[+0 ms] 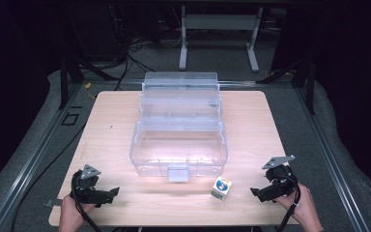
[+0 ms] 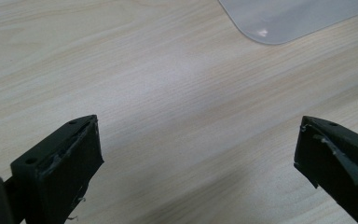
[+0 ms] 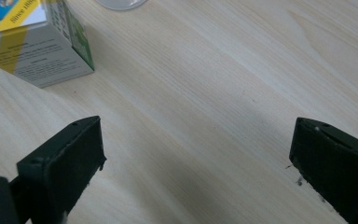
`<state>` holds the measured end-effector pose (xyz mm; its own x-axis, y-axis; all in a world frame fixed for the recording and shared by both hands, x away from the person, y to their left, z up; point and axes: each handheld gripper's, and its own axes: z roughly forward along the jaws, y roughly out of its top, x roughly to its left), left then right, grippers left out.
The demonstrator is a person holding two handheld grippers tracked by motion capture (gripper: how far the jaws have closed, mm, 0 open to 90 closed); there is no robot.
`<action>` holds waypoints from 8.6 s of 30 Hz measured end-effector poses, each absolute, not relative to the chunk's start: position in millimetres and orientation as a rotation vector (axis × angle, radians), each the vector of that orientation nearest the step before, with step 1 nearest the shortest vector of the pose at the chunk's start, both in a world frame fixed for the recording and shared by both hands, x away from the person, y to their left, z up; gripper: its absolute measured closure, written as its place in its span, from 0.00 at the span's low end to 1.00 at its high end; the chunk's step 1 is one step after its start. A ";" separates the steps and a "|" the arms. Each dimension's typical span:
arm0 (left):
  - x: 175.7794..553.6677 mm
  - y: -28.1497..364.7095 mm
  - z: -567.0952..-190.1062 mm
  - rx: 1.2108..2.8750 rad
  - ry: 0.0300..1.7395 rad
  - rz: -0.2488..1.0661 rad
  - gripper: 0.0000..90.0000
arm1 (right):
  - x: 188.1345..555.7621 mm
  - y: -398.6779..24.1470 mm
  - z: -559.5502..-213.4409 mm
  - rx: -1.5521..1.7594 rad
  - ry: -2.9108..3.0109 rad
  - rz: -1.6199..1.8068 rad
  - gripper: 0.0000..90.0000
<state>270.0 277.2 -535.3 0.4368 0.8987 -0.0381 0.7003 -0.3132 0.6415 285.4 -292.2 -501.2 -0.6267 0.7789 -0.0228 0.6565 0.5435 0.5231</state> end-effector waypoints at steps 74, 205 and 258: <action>272.2 270.5 -538.6 2.168 1.302 0.389 0.00 | 296.9 -164.2 -504.0 0.952 2.781 0.414 0.37; 269.5 274.2 -534.1 2.158 1.310 0.441 0.03 | 363.8 -229.0 -359.3 1.007 2.676 0.439 0.51; 269.5 271.9 -535.9 2.177 1.305 0.428 0.03 | 384.2 -149.4 -356.7 0.808 2.793 0.427 0.51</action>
<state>269.5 271.9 -535.9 0.4753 0.8797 -0.0132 0.7009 -0.3695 0.6101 384.2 -149.4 -356.7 -0.8299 0.5464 -0.1127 0.4878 0.8087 0.3287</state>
